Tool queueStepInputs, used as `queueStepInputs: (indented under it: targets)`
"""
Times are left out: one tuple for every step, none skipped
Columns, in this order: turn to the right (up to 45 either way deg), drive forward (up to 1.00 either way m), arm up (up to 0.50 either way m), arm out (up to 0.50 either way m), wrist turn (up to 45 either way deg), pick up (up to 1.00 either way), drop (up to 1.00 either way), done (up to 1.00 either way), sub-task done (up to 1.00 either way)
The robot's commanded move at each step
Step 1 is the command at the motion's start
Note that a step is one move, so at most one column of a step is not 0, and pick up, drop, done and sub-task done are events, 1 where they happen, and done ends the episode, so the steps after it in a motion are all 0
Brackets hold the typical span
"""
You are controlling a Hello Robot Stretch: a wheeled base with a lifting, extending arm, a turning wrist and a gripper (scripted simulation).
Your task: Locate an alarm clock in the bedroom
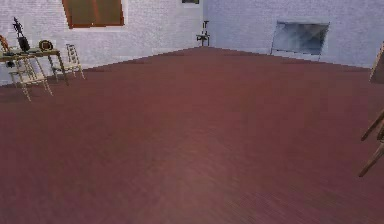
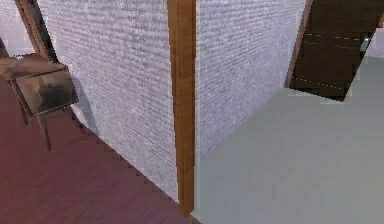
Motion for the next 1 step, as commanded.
queueStepInputs:
  targets:
    - [18.0, 0.00, 0.00, 0.00, 0.0, 0.00, 0.00, 0.00, 0.00]
